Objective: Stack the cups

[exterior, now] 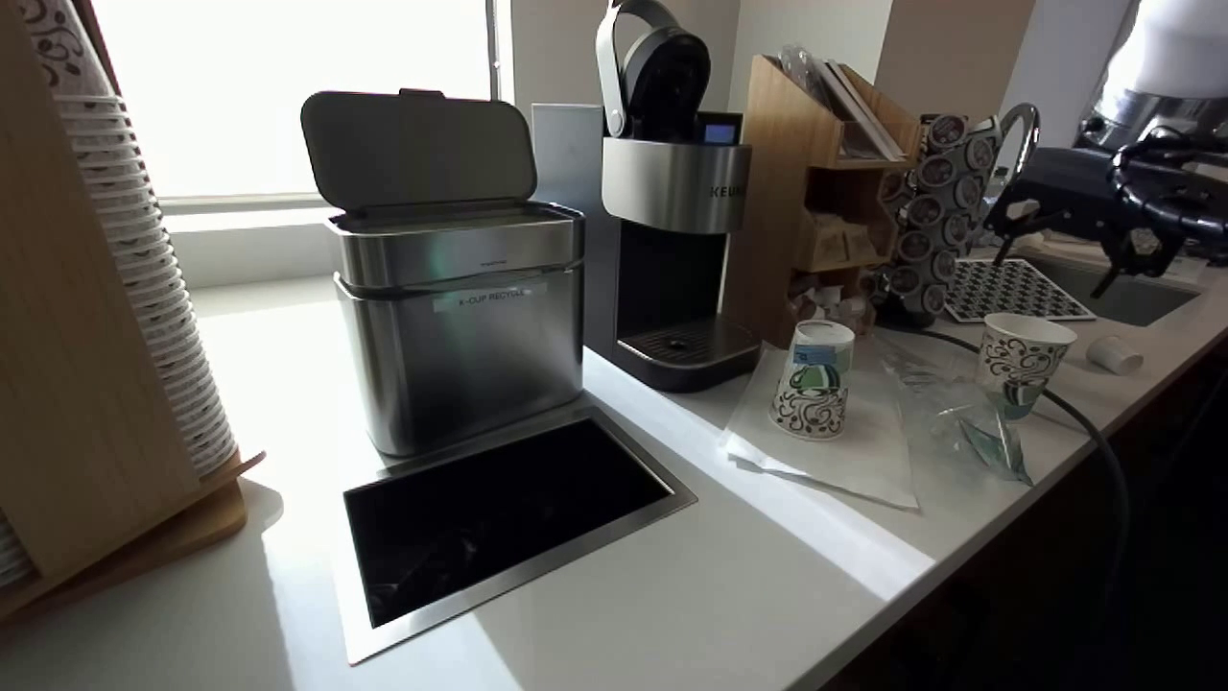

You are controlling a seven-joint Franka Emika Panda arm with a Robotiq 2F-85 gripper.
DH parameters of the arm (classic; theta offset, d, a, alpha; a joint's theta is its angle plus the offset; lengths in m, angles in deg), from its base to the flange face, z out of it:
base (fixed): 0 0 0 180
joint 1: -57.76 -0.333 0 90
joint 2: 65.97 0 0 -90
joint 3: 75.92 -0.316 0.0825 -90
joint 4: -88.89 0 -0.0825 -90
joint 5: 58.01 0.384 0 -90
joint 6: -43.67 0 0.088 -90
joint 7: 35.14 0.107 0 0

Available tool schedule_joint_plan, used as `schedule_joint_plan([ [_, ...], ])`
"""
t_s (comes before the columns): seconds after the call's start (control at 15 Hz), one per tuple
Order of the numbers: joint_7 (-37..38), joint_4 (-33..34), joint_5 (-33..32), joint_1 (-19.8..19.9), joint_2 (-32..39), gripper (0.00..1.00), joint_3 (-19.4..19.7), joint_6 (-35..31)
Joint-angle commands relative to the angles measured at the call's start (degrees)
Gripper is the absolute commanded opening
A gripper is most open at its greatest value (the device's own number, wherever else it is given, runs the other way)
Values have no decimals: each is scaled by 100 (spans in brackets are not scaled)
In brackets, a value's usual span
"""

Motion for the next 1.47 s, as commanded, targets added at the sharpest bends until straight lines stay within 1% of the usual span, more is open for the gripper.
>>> schedule_joint_plan([
  [0.0, -1169, 81, 553, -755, -59, 100, 305, 32],
  [0.13, -1852, 129, 928, -1077, 1, 100, 364, 14],
  [0.47, -3670, 205, 1807, -1696, 179, 100, 465, -37],
  [0.73, -5231, 391, 2598, -2107, 481, 100, 582, 60],
  [0.93, -6403, 605, 3168, -2338, 737, 100, 672, 222],
  [1.07, -6981, 736, 3385, -2428, 887, 100, 705, 329],
  [1.4, -7678, 1012, 3512, -2459, 1274, 100, 689, 409],
])
